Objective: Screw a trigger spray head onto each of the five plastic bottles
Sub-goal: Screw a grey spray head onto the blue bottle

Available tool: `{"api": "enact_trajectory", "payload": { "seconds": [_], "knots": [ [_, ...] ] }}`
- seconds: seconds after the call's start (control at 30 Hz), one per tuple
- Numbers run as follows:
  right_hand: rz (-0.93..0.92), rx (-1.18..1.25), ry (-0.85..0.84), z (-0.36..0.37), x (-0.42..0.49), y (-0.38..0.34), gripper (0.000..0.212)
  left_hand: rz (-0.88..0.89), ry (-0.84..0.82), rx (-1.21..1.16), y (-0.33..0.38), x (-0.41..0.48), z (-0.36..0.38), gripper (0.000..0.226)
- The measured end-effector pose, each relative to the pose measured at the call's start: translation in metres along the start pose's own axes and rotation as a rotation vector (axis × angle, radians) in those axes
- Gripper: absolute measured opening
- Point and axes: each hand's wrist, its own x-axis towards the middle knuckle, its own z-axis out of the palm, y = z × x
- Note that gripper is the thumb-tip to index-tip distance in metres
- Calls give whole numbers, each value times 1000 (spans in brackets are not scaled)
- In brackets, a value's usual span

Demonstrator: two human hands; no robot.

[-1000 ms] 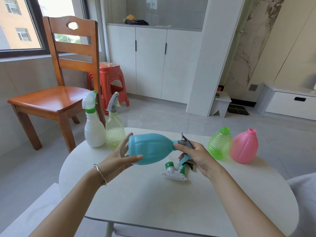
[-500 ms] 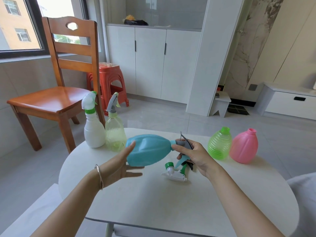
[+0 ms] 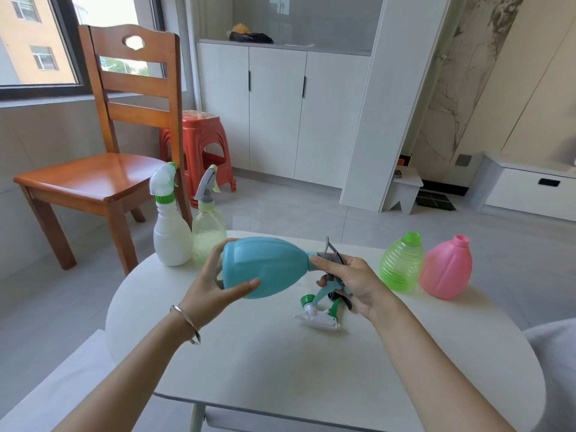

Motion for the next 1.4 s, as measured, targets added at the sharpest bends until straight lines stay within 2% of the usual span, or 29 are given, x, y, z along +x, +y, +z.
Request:
{"api": "enact_trajectory", "payload": {
  "seconds": [0.07,0.13,0.2,0.27,0.37,0.43,0.53,0.6,0.67,0.77,0.9,1.17,1.4],
  "knots": [
    [-46,-25,-4,1,1,-1,44,11,-4,55,5,-1,-2,94],
    [-88,-72,-29,1,0,-4,34,-101,-80,55,12,-2,-9,98],
    [-110,-137,-104,1,0,-8,26,-351,-198,-105,17,-5,-20,100],
    [-123,-203,-200,1,-1,-12,28,-534,-321,-299,21,-10,-28,87],
    [-179,-297,-256,7,2,-12,35,-582,-415,-389,19,-18,-35,83],
    [-263,-335,-185,16,6,-10,37,-568,-453,-316,19,-21,-35,90],
    [-469,-449,174,33,14,-4,38,-478,-444,-131,17,-20,-32,96],
    [-476,-361,260,47,17,-2,28,-412,-371,-87,11,-16,-30,99],
    [-360,-254,211,61,20,-1,25,-351,-306,-66,5,-13,-30,101],
    [-174,-145,30,78,23,1,24,-277,-267,30,-1,-12,-31,93],
    [-100,168,-133,92,25,1,14,-235,-242,105,-7,-12,-33,88],
    [-252,74,-113,112,30,-13,14,-76,-86,71,-6,-15,-33,88],
    [-315,1,-132,130,30,-10,23,-10,22,163,-7,-18,-46,92]
  ]
}}
